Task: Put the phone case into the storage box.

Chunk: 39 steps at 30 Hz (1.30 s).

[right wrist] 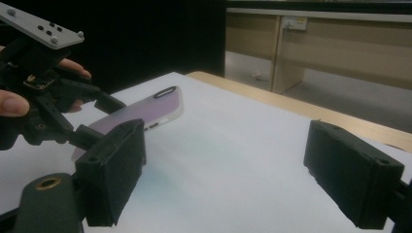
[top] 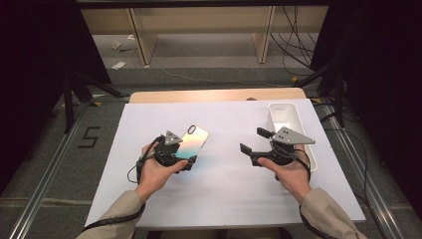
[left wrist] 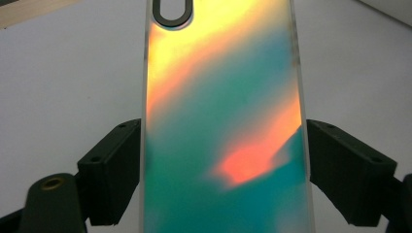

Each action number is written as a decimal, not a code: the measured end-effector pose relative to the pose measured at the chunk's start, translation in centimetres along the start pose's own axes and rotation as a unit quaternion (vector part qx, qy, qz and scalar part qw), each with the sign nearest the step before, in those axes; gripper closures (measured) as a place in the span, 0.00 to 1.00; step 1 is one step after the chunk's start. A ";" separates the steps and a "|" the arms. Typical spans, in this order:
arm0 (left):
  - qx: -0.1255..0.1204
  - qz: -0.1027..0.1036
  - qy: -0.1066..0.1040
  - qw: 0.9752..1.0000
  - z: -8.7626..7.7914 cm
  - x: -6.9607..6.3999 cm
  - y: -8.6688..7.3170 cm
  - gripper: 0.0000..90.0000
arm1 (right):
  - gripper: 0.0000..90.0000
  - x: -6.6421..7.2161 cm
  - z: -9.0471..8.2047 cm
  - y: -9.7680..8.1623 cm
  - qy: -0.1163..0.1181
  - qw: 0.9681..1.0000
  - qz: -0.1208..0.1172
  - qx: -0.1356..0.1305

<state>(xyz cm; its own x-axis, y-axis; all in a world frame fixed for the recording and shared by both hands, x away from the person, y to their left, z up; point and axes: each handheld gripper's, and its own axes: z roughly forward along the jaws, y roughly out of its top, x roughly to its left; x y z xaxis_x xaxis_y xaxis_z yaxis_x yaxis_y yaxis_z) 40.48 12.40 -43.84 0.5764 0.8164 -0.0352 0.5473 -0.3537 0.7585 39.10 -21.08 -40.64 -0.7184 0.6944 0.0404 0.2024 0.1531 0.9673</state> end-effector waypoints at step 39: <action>-0.010 0.038 -0.041 0.998 0.2 -4.0 0.4 0.19 | 0.18 0.4 2.9 0.1 0.009 1.000 0.009 0.013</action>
<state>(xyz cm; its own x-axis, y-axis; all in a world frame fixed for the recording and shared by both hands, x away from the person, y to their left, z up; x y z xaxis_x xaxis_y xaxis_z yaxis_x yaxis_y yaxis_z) 38.55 8.92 -43.52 0.6640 0.7472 -0.0285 0.4884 -0.4044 0.7733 40.75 -18.76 -41.20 -0.7261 0.6848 0.0628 0.2327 0.1588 0.9595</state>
